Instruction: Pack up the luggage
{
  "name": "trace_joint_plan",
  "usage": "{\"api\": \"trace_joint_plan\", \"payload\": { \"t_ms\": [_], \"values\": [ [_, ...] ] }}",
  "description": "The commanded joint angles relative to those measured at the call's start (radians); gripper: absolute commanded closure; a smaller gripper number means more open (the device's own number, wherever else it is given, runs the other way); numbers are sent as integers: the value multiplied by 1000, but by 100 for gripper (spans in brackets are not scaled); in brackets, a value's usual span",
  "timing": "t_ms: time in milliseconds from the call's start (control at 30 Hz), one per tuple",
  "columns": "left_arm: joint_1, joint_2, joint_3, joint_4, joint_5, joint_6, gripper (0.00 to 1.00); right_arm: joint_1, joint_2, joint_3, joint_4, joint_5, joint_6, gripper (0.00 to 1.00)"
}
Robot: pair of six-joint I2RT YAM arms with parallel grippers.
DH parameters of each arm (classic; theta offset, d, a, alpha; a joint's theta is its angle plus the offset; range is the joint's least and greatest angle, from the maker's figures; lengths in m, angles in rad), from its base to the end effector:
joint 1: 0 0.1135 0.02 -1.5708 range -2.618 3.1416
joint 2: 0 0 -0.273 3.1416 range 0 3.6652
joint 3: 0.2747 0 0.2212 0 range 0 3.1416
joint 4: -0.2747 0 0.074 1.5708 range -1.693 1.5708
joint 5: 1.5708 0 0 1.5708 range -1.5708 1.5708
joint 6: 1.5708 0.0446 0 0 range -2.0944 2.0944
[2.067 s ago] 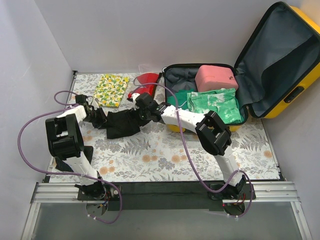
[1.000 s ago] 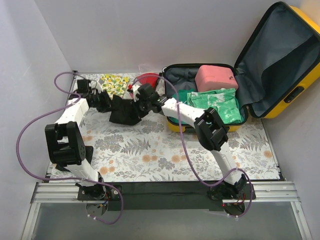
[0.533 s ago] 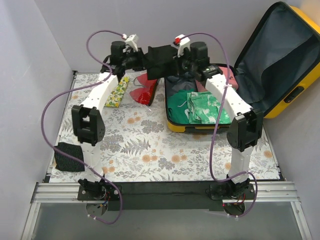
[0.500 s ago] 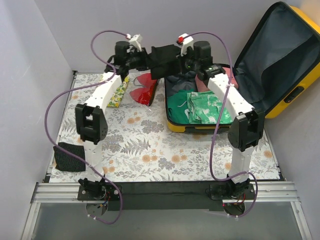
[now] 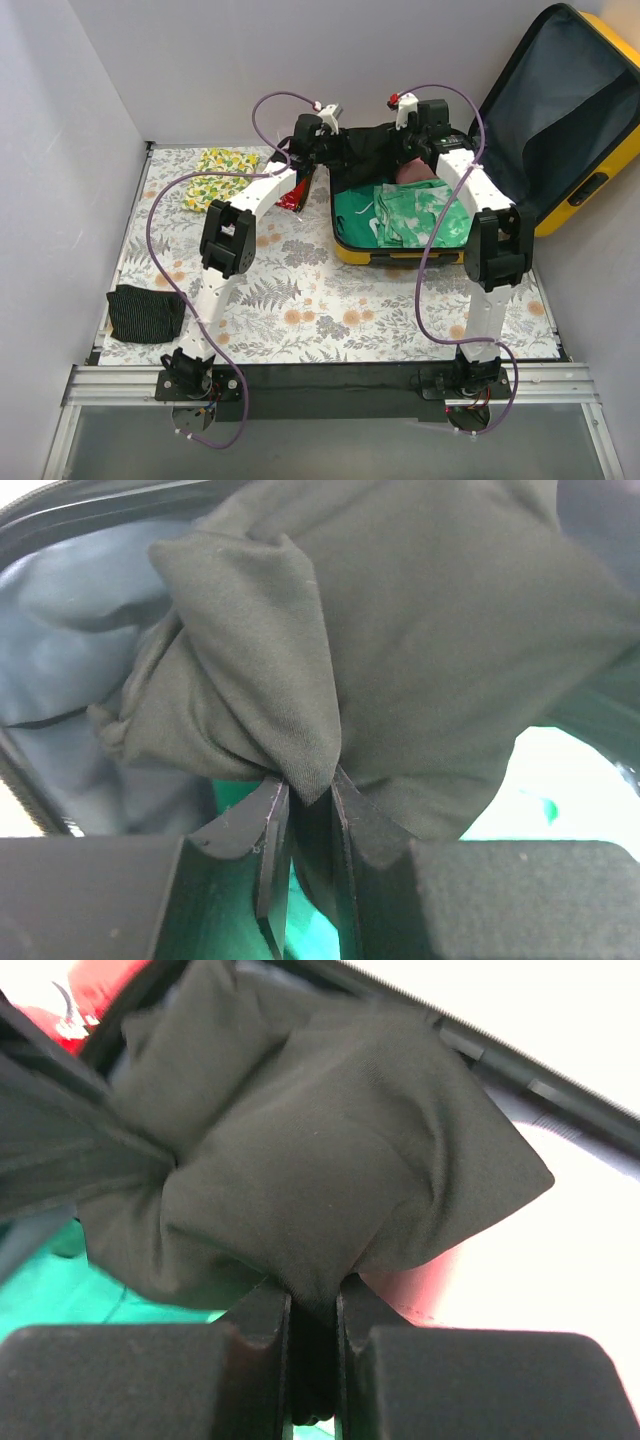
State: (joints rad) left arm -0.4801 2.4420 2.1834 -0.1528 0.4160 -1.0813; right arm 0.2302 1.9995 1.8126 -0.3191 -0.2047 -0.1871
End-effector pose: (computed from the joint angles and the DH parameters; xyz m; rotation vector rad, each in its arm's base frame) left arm 0.4842 -0.2724 0.2469 -0.3640 2.2096 -1.3548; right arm 0.4426 0.1130 0.3242 -0.5513 1.9993 0.2388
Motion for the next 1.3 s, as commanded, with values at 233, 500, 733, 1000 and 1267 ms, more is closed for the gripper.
{"api": "trace_joint_plan", "payload": {
  "t_ms": [233, 500, 733, 1000, 1267],
  "values": [
    [15, 23, 50, 18, -74, 35, 87, -2, 58, -22, 69, -28, 23, 99],
    [23, -78, 23, 12, -72, 38, 36, -2, 33, -70, 63, -15, 48, 39],
    [63, -224, -45, -50, -69, 37, 32, 6, -43, -76, 55, 22, 69, 15],
    [161, -541, -376, -68, -5, 27, 31, 73, -110, -75, 74, 131, -14, 39],
    [299, -791, -737, -117, 53, 43, 31, 173, -41, -78, 86, 195, -72, 50]
  ]
}}
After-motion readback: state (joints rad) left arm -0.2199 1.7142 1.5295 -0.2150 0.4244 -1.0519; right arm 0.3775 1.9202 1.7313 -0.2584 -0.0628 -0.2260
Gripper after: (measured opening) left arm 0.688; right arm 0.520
